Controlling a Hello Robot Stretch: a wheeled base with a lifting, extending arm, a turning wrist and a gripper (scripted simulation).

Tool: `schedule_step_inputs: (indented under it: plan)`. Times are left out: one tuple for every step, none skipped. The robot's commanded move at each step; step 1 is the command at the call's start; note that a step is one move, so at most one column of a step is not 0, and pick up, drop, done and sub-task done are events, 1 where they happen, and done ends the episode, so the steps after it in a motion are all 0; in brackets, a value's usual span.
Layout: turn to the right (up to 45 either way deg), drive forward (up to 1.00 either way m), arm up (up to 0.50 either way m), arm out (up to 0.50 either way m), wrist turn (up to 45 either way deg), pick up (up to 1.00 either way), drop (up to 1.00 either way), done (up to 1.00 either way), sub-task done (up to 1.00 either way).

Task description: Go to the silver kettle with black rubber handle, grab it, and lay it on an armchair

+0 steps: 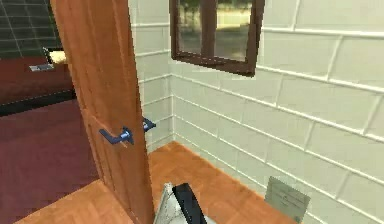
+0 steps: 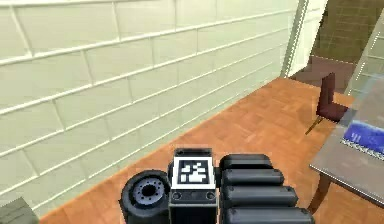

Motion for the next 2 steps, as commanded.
schedule_step_inputs:
  plan:
    - [45.0, 0.0, 0.0, 0.0, 0.0, 0.0, 0.0, 0.0, 0.0]
    - [45.0, 0.0, 0.0, 0.0, 0.0, 0.0, 0.0, 0.0, 0.0]
